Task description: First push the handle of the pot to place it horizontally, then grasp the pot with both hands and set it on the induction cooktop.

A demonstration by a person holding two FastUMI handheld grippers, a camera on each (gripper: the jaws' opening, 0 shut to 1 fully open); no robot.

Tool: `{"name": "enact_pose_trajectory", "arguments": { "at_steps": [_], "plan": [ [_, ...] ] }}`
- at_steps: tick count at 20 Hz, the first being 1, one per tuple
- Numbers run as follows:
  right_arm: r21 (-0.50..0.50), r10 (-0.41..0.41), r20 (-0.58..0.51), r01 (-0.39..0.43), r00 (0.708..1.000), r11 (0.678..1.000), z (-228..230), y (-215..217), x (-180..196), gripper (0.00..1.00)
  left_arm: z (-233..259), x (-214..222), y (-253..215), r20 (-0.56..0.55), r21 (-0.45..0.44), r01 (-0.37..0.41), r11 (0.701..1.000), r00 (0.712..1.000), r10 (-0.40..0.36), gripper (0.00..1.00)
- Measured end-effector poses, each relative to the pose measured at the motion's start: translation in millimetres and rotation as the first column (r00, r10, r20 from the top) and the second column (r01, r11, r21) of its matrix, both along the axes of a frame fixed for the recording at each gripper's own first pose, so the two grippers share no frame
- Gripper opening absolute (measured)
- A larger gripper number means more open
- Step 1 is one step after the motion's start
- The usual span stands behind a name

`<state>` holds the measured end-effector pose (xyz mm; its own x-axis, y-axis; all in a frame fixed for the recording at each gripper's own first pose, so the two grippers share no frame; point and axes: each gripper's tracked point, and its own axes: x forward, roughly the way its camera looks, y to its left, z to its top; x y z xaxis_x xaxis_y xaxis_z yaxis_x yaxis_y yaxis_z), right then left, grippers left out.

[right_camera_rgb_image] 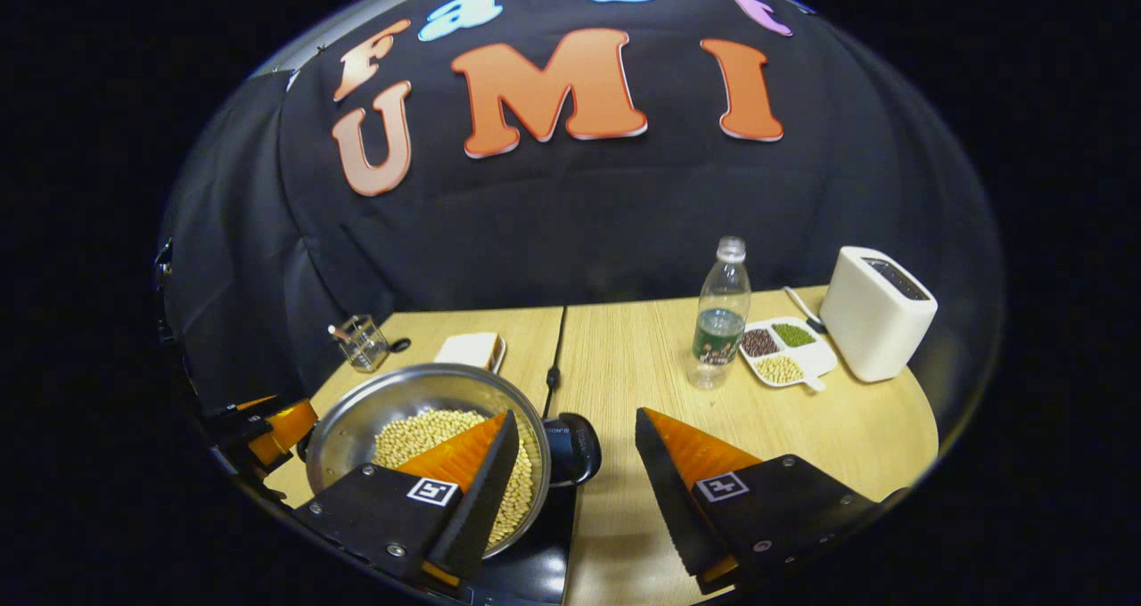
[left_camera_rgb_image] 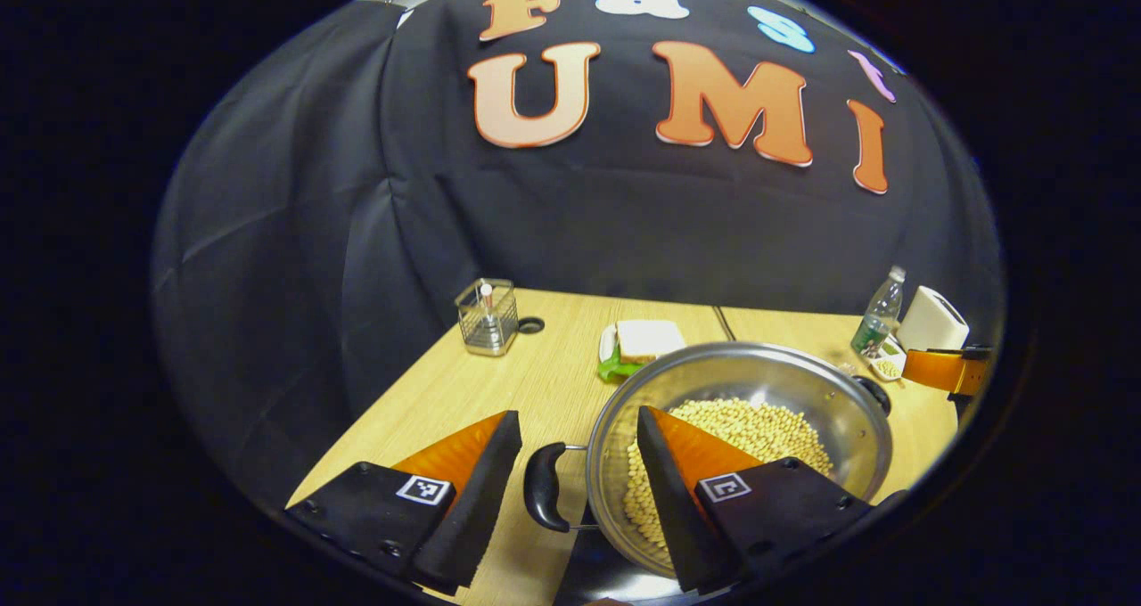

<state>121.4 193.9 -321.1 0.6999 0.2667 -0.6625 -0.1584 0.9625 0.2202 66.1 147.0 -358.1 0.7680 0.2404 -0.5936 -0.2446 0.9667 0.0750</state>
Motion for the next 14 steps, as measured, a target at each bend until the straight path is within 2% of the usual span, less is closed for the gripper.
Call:
{"name": "enact_pose_trajectory", "arguments": {
  "at_steps": [1, 2, 5, 8, 12, 13, 14],
  "plan": [
    [0.008, -0.007, 0.055, 0.007, 0.998, 1.000, 21, -8, 1, 0.82, 18, 3, -7, 0.038, 0.005, 0.012, 1.000, 0.999, -0.012, 0.84],
    [0.010, -0.014, 0.113, 0.013, 0.993, 1.000, 41, -16, 2, 0.83, 40, 4, -14, 0.084, 0.010, 0.023, 1.000, 0.996, -0.023, 0.86],
    [0.002, -0.029, 0.271, 0.030, 0.962, 1.000, 100, -43, 1, 0.84, 103, 3, -39, 0.217, 0.019, 0.055, 0.998, 0.974, -0.058, 0.86],
    [-0.002, -0.036, 0.372, 0.040, 0.928, 0.999, 149, -72, -12, 0.86, 164, -3, -62, 0.340, 0.045, 0.069, 0.997, 0.937, -0.080, 0.86],
    [-0.019, -0.043, 0.484, 0.059, 0.874, 0.998, 208, -119, -27, 0.87, 232, -19, -93, 0.462, 0.024, 0.094, 0.995, 0.882, -0.094, 0.89],
    [-0.021, -0.048, 0.510, 0.068, 0.859, 0.997, 221, -131, -32, 0.87, 248, -22, -96, 0.489, 0.035, 0.087, 0.996, 0.867, -0.093, 0.84],
    [-0.024, -0.048, 0.533, 0.072, 0.845, 0.997, 234, -141, -37, 0.88, 264, -26, -99, 0.513, 0.048, 0.082, 0.995, 0.853, -0.095, 0.90]
  ]
}}
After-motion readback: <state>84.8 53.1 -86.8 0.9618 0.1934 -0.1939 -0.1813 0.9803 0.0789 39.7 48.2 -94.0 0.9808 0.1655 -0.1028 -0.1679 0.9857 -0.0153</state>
